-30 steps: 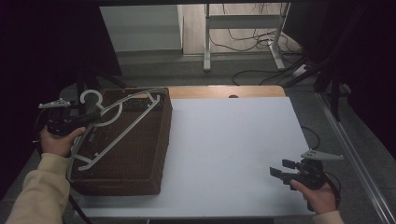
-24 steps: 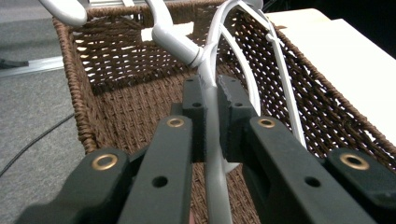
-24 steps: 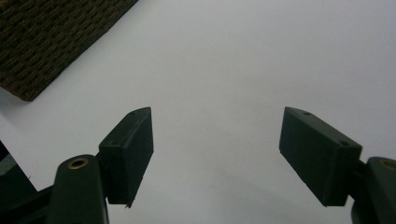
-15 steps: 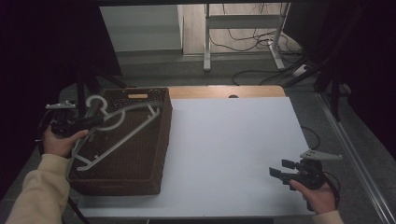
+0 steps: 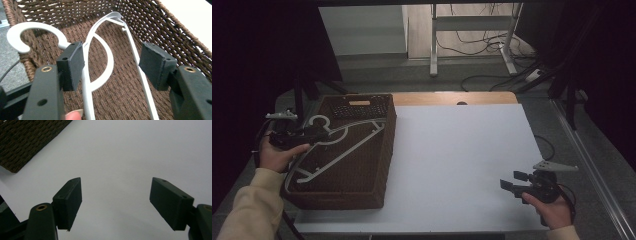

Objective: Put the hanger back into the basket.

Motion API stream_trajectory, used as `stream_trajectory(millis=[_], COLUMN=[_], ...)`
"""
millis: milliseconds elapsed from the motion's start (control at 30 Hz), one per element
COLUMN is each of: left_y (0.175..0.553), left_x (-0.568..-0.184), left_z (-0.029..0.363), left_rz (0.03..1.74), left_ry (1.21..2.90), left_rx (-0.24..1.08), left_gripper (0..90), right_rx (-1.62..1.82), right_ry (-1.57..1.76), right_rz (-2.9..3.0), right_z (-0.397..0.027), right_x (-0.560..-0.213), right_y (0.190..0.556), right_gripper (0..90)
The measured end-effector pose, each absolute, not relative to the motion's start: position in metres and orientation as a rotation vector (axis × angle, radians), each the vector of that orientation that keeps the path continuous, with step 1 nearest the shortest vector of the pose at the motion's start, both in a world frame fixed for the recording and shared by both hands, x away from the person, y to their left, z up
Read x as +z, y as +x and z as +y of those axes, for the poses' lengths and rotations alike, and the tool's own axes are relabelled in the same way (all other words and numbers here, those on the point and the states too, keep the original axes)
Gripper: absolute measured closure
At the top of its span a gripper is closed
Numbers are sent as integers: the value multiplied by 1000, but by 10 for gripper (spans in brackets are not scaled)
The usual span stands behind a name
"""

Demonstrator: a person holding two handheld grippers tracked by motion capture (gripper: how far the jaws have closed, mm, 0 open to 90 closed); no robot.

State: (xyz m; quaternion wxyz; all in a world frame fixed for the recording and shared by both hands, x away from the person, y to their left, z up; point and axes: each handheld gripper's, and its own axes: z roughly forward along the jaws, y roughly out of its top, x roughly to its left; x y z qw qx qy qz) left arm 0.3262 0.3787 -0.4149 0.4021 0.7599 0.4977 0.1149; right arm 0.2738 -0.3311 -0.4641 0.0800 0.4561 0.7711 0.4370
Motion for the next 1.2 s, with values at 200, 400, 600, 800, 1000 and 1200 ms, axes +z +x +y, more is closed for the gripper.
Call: stream_trajectory(millis=[200,400,600,800,1000,1200], left_y=[305,282,251,223,216,214], left_x=[-409,-410,-408,-411,-421,-421], left_z=[378,384,396,411,405,396], left_rz=[1257,1325,1375,1418,1433,1420], left_ry=[1978,1975,1973,1957,2008,2019], left_rx=[325,368,380,377,356,382], left_gripper=[454,581,875,895,897,896], right_rx=[1309,1312,1312,1312,1313,1308], right_ry=[1364,1357,1353,1348,1342,1341], right_rz=[2303,2306,2305,2311,2314,2320], right_z=[-331,-330,-331,-330,-327,-326], right_x=[-463,-463,-462,-462,-462,-463], right_y=[274,274,274,274,276,277], right_gripper=[253,254,254,253,253,254])
